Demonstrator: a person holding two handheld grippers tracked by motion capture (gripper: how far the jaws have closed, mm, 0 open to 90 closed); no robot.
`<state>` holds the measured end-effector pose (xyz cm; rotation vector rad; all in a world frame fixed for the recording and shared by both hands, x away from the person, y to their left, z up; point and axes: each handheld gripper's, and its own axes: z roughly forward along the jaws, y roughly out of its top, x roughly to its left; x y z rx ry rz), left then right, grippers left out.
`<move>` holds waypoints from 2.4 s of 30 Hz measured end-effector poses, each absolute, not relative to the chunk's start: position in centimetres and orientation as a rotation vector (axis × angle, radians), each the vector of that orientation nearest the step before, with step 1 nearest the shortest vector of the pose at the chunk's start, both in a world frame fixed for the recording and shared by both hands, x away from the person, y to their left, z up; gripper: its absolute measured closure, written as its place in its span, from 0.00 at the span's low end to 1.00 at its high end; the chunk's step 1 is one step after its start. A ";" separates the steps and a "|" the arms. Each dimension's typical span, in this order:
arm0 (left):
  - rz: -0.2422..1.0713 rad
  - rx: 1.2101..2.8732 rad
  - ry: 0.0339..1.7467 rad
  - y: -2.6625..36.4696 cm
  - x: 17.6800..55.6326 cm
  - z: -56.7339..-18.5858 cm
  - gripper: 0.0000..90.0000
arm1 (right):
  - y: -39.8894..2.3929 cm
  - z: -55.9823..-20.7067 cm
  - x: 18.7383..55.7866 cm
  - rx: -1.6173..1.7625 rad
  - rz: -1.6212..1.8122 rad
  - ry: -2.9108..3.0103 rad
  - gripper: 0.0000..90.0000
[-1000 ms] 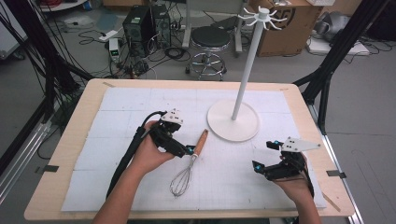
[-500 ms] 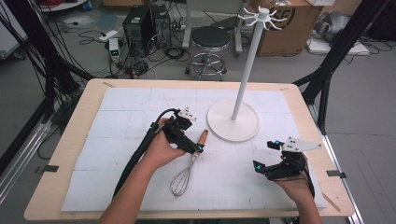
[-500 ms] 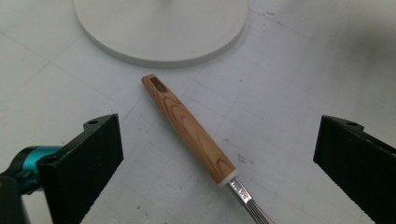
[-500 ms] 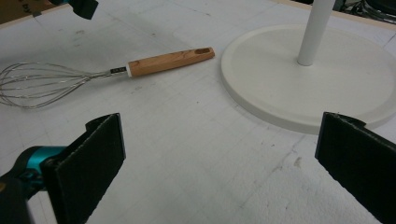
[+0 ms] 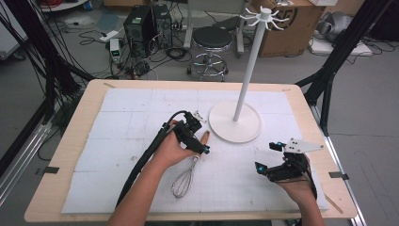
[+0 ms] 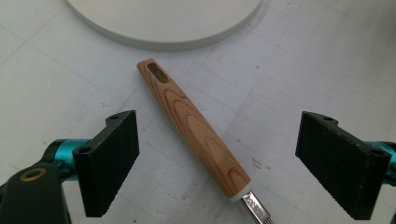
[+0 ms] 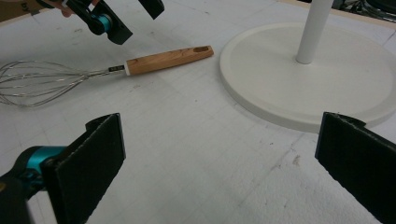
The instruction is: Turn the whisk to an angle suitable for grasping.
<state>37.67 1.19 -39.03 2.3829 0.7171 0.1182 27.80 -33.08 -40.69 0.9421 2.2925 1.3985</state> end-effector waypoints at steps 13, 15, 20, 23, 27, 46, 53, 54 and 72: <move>0.067 2.504 0.755 0.1 38.3 -41.2 0.22 | -33.1 -40.8 27.8 0.947 1.381 2.300 0.01; 0.052 2.522 0.762 -0.1 38.3 -41.6 0.24 | -33.1 -40.8 27.8 0.947 1.380 2.303 0.01; 0.051 2.569 0.782 -0.5 38.2 -42.2 0.35 | -33.0 -40.9 27.8 0.945 1.369 2.308 0.01; 0.071 2.616 0.752 -0.6 38.0 -42.3 0.41 | -33.0 -40.9 27.8 0.948 1.368 2.311 0.01; 0.043 2.617 0.743 -0.4 37.9 -42.1 0.51 | -33.0 -41.0 27.8 0.950 1.364 2.311 0.01; 0.041 2.706 0.690 0.4 37.5 -41.8 0.67 | -32.9 -41.0 27.8 0.947 1.364 2.314 0.01; 0.039 2.737 0.669 0.6 37.1 -41.6 0.71 | -32.6 -40.7 27.7 0.933 1.368 2.316 0.01; 0.049 2.734 0.663 0.6 37.1 -41.7 0.72 | -32.6 -40.8 27.7 0.928 1.369 2.319 0.01; 0.063 2.735 0.671 0.3 37.2 -41.9 0.59 | -32.6 -41.1 27.8 0.941 1.354 2.324 0.01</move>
